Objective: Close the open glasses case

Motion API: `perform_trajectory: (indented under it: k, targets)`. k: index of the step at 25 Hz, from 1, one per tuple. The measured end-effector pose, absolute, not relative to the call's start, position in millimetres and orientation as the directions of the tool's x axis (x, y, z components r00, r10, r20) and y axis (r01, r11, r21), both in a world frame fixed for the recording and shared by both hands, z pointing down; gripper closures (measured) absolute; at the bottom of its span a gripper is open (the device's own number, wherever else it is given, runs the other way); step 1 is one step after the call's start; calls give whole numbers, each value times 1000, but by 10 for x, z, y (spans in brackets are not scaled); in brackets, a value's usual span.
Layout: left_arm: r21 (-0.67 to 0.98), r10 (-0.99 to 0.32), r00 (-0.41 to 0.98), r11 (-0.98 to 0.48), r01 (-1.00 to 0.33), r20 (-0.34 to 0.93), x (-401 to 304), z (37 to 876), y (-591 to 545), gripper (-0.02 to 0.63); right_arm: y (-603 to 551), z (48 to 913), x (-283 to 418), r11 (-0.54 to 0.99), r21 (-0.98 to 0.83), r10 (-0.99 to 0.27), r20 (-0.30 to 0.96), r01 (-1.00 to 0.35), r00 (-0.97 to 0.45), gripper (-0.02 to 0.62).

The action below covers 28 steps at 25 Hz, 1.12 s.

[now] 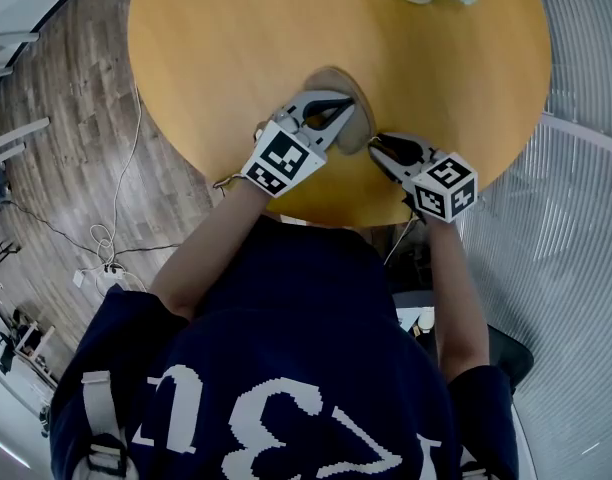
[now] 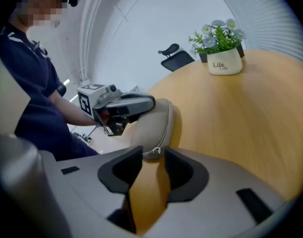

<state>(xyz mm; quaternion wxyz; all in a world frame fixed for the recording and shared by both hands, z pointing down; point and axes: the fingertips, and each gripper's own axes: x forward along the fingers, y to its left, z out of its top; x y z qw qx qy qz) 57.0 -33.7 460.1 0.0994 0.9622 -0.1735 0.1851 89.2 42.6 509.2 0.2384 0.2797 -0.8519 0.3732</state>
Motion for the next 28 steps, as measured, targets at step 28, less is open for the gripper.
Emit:
perform_trajectory:
  k: [28]
  targets:
    - [156, -261, 869, -923, -353, 420, 658, 4635, -343, 594, 185, 5009, 1127, 614, -389, -357, 639, -687, -681, 574]
